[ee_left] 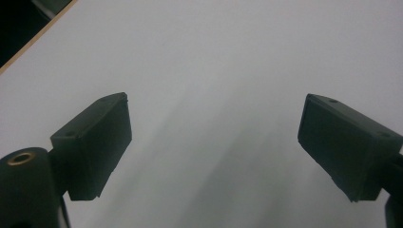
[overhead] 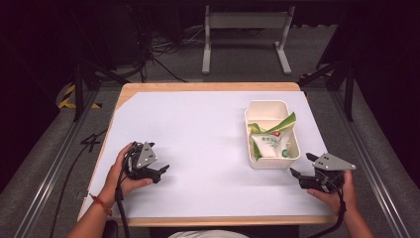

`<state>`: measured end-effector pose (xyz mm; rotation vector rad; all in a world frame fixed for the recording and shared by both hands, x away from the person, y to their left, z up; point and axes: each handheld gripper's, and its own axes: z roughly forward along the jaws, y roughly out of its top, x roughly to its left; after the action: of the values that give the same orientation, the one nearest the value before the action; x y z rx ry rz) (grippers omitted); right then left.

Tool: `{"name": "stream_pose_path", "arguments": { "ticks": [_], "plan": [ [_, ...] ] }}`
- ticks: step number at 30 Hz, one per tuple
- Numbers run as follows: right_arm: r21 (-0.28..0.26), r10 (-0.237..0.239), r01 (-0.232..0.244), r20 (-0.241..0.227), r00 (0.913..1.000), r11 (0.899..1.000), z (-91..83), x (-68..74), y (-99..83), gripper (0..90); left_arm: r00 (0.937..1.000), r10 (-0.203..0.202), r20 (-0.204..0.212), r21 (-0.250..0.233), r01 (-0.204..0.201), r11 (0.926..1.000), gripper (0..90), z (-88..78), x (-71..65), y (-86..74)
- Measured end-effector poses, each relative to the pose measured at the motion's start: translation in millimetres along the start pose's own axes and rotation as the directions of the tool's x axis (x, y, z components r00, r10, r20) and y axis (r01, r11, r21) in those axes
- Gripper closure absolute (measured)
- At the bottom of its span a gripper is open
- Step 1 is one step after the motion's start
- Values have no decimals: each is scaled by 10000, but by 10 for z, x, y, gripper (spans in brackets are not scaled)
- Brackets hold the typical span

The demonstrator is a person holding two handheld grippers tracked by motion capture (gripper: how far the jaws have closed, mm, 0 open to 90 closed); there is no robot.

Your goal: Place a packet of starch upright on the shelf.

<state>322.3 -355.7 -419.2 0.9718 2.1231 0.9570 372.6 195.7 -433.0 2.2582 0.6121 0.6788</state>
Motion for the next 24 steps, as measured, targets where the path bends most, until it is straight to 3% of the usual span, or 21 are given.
{"name": "stream_pose_path", "arguments": {
  "ticks": [2,7,9,11,13,16,19,24],
  "plan": [
    [-4,4,-4,-6,10000,10000,1,0,-1,227,9999,-58,-106,22,58,10000,117,-46,8,-83],
    [39,23,-23,-66,10000,10000,10,4,-7,226,9974,-700,-152,-189,697,9974,109,-183,29,-270],
    [31,-21,21,-72,10000,10000,13,7,-6,225,9925,-1224,-69,-611,1218,9907,105,-261,37,-331],
    [41,-35,36,-89,10000,10000,16,10,-7,225,9813,-1913,199,-943,1923,9768,107,-313,40,-410],
    [48,-8,9,-102,9999,10000,19,8,-9,225,9758,-2172,265,-959,2187,9711,107,-322,36,-464],
    [77,-15,16,-129,9999,10000,26,2,-14,225,9708,-2380,314,-1117,2400,9643,107,-315,46,-478],
    [47,7,-7,-165,9999,10000,27,1,-16,225,9749,-2187,417,-1030,2220,9696,106,-286,30,-457],
    [63,-31,32,-170,9999,10000,36,-2,-16,225,9764,-2124,378,-988,2152,9716,105,-271,21,-454]
  ]
}}
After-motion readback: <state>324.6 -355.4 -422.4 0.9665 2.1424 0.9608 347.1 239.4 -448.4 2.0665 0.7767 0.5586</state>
